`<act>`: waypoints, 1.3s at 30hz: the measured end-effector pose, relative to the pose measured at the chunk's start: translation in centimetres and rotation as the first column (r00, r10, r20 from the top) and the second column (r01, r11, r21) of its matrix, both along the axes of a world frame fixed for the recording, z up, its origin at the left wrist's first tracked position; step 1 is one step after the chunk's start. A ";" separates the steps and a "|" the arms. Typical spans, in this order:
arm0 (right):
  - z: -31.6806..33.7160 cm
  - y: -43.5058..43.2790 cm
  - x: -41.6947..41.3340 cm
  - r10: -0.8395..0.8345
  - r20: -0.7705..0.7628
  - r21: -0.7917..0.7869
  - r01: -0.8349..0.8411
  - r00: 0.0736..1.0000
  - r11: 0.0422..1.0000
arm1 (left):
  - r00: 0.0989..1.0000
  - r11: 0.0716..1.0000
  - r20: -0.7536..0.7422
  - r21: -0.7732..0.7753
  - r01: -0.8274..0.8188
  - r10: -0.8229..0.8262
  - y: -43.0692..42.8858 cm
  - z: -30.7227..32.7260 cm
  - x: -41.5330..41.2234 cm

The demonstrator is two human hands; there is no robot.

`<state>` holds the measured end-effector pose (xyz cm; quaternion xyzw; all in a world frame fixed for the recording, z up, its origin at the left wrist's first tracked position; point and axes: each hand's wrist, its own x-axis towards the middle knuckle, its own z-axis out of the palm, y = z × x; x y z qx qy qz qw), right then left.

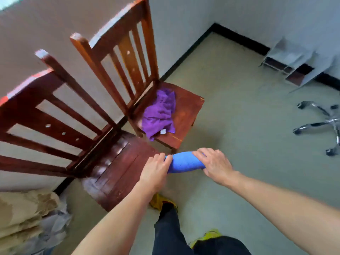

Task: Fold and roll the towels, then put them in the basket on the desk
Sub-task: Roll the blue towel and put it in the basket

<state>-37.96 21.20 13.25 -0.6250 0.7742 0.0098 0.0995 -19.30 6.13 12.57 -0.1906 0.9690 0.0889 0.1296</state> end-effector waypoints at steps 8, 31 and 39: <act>9.8 23.0 -9.6 -0.315 -0.109 -0.093 0.306 0.943 0.948 | 0.905 0.913 -0.153 -0.171 0.371 -0.396 16.9 9.5 -16.0; 20.0 76.0 -30.8 -0.964 -0.209 -0.336 0.913 0.167 0.231 | 0.087 0.161 -0.188 -0.432 0.887 -0.978 68.2 22.3 -61.7; 20.9 92.7 -28.6 -0.962 -0.204 -0.325 0.940 -0.179 -0.106 | -0.213 -0.136 -0.183 -0.359 0.924 -0.960 90.2 23.1 -66.6</act>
